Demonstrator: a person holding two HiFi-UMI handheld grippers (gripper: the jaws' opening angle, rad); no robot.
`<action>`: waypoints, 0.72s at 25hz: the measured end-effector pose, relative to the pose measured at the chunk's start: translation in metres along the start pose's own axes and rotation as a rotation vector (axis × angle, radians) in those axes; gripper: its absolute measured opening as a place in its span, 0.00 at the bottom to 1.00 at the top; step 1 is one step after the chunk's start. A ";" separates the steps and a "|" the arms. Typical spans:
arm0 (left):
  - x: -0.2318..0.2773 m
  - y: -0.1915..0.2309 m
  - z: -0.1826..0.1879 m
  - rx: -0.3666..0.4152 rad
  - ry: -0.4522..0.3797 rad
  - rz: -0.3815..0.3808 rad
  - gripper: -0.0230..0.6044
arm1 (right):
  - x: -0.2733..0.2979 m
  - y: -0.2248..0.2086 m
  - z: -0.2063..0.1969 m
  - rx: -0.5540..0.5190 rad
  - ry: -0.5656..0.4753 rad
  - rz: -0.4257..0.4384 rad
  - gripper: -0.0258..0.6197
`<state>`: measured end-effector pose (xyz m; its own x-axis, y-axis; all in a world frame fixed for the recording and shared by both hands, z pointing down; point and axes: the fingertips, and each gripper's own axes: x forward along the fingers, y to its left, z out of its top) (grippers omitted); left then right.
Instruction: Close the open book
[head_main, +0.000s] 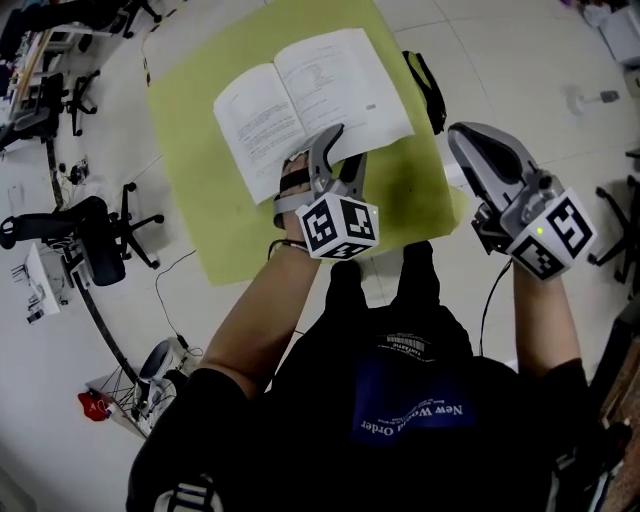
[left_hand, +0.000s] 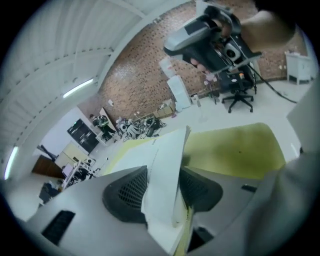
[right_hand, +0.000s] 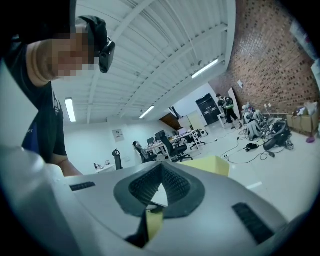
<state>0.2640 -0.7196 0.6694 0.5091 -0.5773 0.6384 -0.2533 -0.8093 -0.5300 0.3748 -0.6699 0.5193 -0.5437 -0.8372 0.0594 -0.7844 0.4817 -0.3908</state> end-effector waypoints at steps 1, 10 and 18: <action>-0.005 0.004 -0.001 -0.052 -0.025 0.003 0.37 | 0.004 0.003 -0.001 -0.007 0.009 0.004 0.02; -0.027 0.015 -0.003 -0.418 -0.186 0.003 0.35 | 0.025 0.017 -0.003 -0.034 0.058 0.066 0.02; -0.050 0.025 -0.028 -0.524 -0.219 -0.003 0.32 | 0.061 0.046 -0.002 -0.058 0.089 0.135 0.02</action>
<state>0.2091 -0.7135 0.6399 0.6551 -0.5846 0.4786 -0.5979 -0.7884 -0.1447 0.3049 -0.6977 0.5068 -0.6679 -0.7385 0.0922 -0.7167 0.6047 -0.3473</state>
